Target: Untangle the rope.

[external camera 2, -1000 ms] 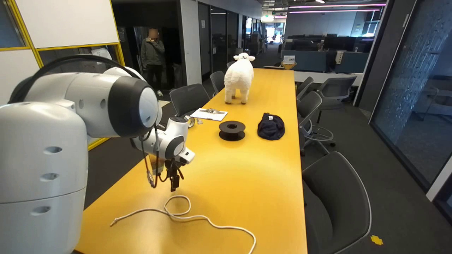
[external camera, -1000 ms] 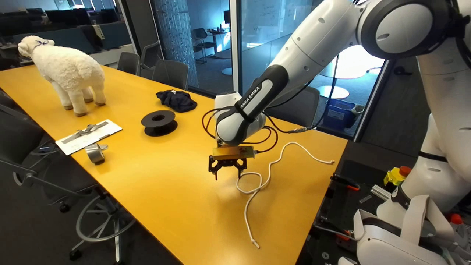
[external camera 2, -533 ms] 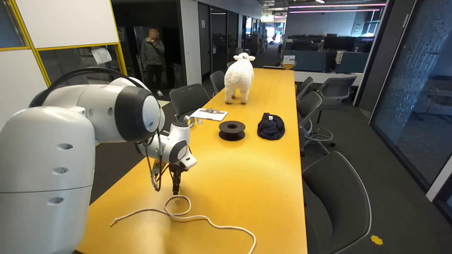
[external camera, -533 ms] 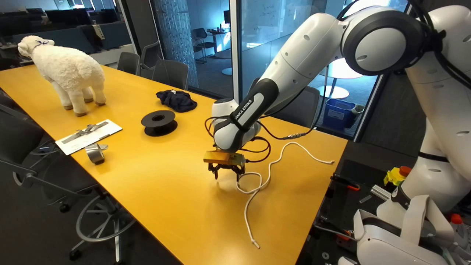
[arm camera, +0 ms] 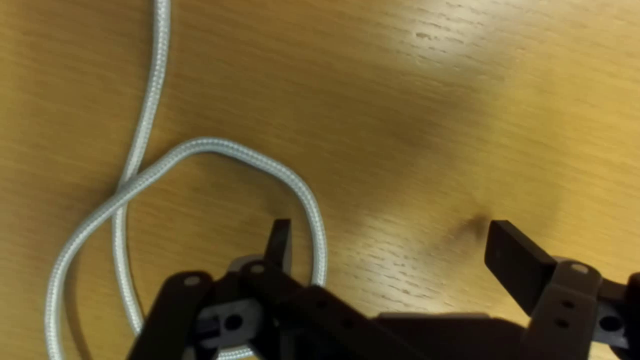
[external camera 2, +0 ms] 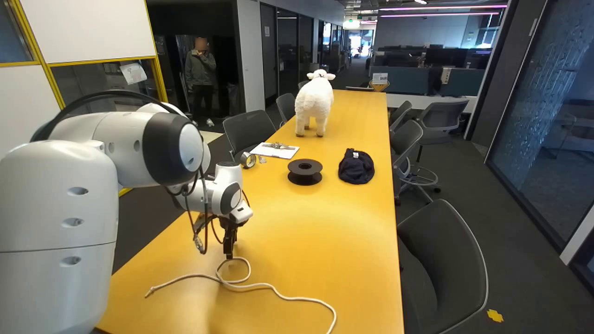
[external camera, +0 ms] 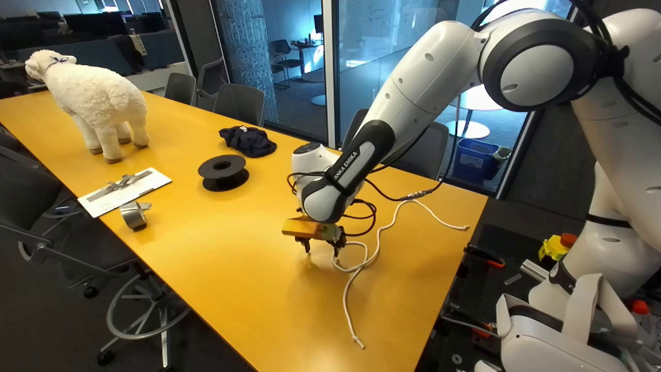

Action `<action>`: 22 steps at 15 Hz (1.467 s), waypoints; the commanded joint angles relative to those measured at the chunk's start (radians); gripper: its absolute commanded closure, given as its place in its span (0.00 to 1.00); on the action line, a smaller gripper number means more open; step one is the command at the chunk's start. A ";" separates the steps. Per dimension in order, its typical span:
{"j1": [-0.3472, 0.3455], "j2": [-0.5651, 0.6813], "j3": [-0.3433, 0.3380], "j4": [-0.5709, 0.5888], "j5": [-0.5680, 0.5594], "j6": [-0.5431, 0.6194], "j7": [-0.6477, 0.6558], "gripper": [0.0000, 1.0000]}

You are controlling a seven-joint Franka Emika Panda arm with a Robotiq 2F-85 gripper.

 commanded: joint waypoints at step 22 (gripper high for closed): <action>0.000 -0.054 -0.047 -0.147 -0.086 0.237 0.015 0.26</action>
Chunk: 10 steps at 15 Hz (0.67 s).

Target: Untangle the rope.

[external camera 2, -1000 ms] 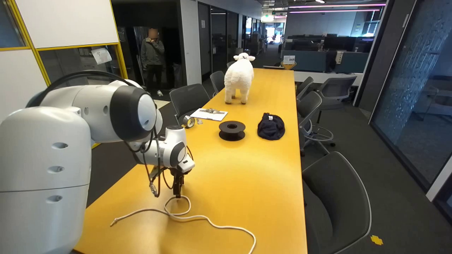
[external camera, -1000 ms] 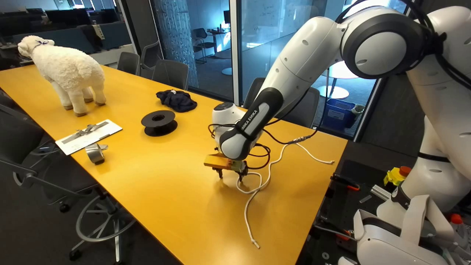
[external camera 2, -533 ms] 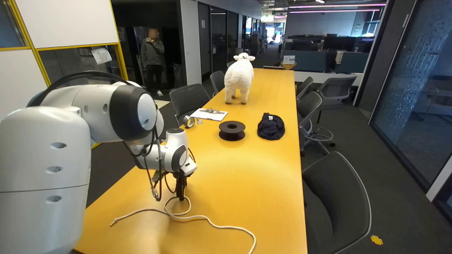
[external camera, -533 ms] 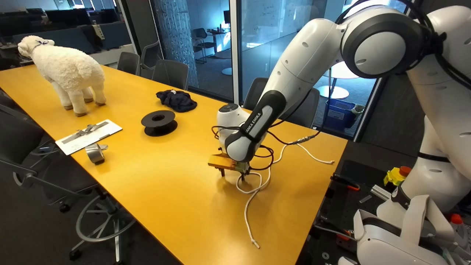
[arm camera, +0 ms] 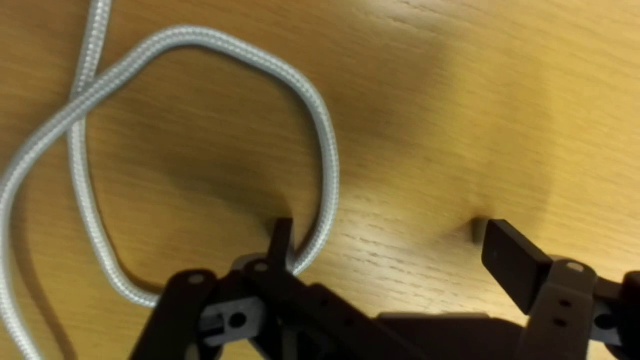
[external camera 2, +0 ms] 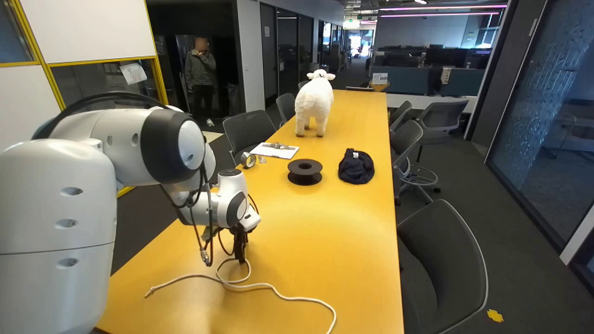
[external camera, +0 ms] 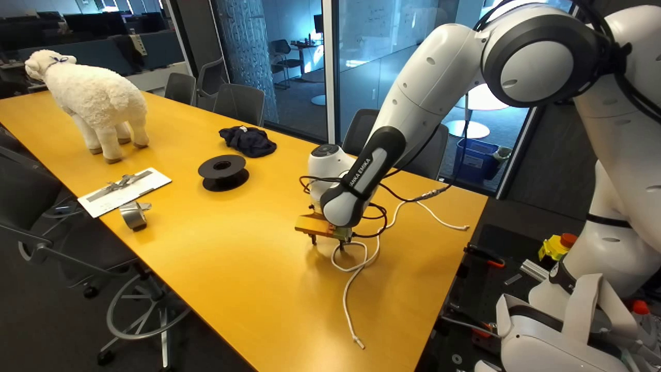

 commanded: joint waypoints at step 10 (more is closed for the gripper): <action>-0.036 -0.061 0.029 -0.029 -0.006 -0.030 -0.078 0.99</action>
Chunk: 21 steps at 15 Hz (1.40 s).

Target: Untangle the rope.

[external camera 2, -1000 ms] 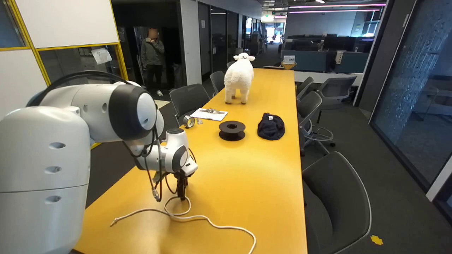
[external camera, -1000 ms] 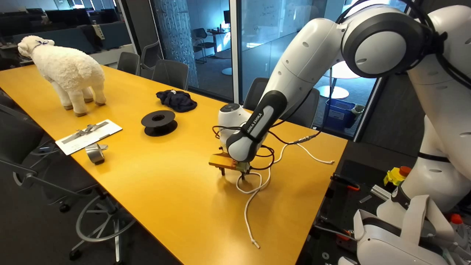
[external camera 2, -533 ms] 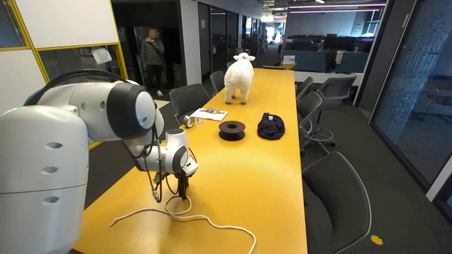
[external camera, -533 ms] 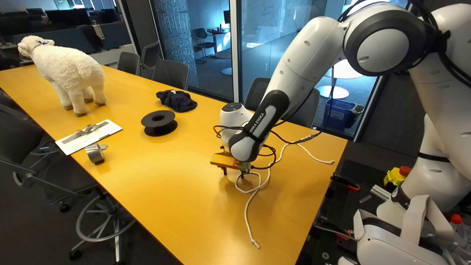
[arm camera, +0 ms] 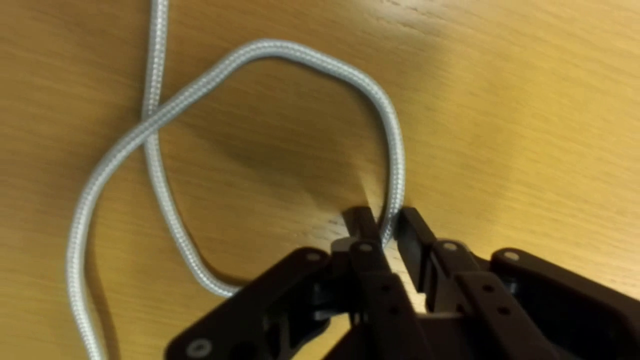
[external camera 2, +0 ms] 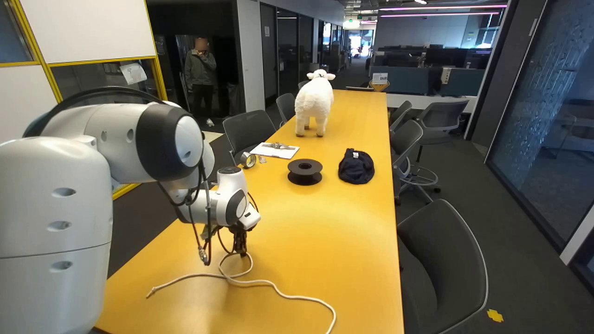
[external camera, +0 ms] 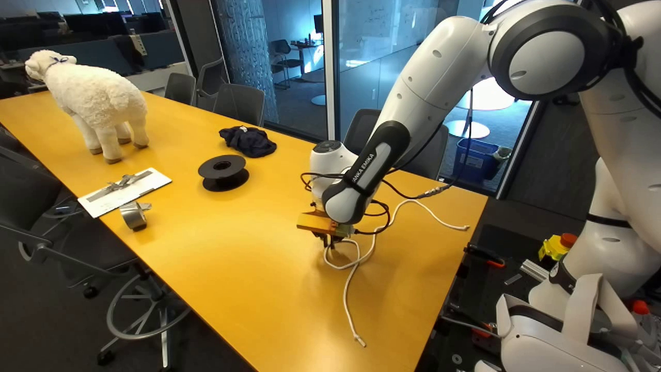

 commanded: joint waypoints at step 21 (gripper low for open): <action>-0.529 -0.284 0.596 -0.090 0.404 0.182 -1.041 0.99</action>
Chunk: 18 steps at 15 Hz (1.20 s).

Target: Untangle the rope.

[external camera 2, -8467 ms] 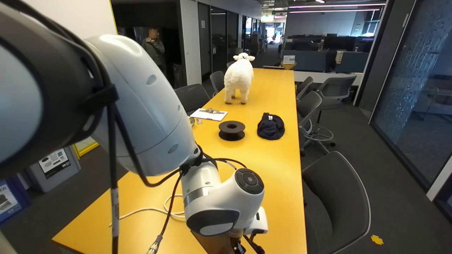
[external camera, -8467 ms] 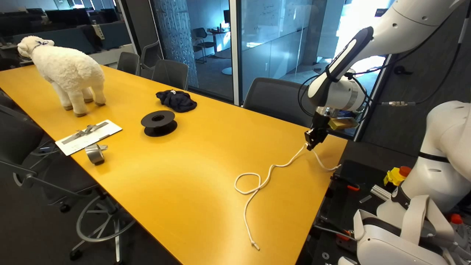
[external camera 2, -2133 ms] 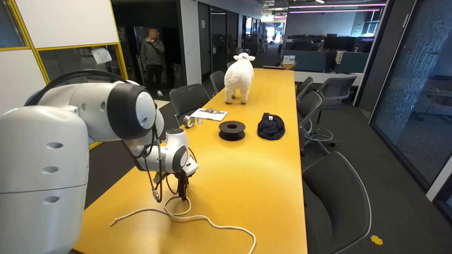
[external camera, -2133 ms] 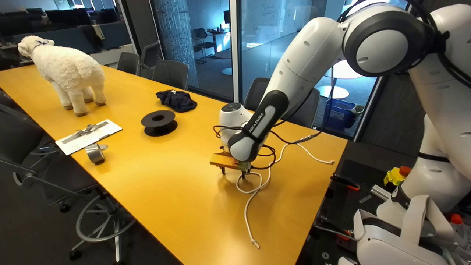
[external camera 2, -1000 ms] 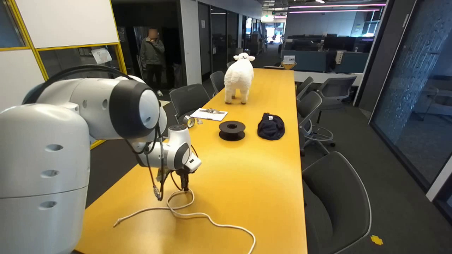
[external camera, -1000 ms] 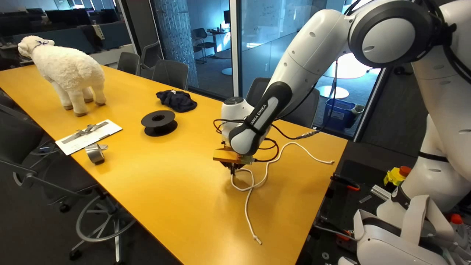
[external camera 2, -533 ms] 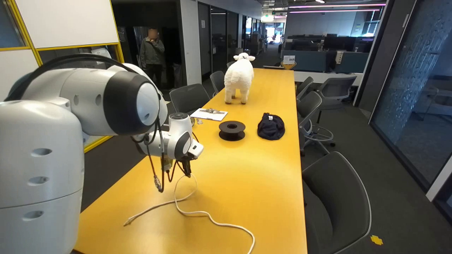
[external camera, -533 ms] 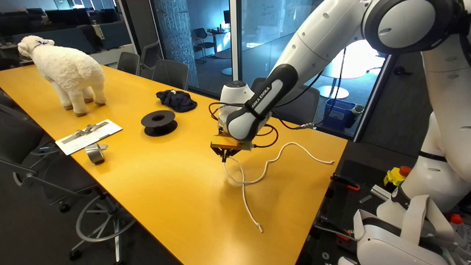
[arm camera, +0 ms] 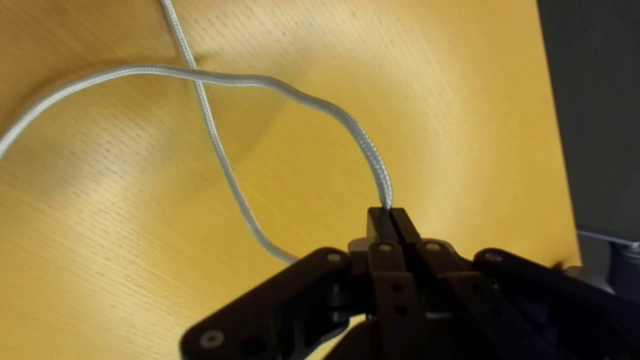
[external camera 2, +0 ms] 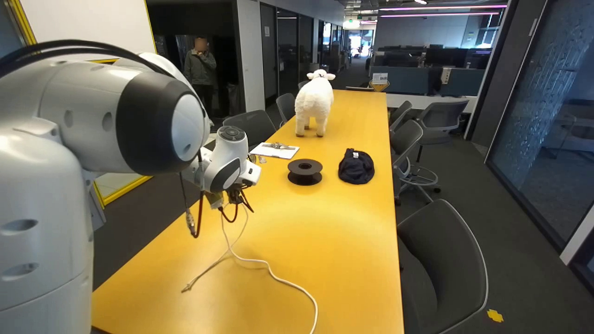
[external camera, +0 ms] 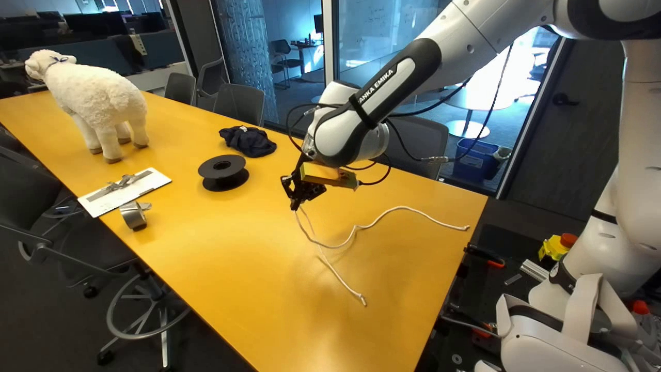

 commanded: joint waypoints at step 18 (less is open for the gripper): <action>-0.394 0.082 -0.044 0.009 0.317 -0.337 -0.940 0.98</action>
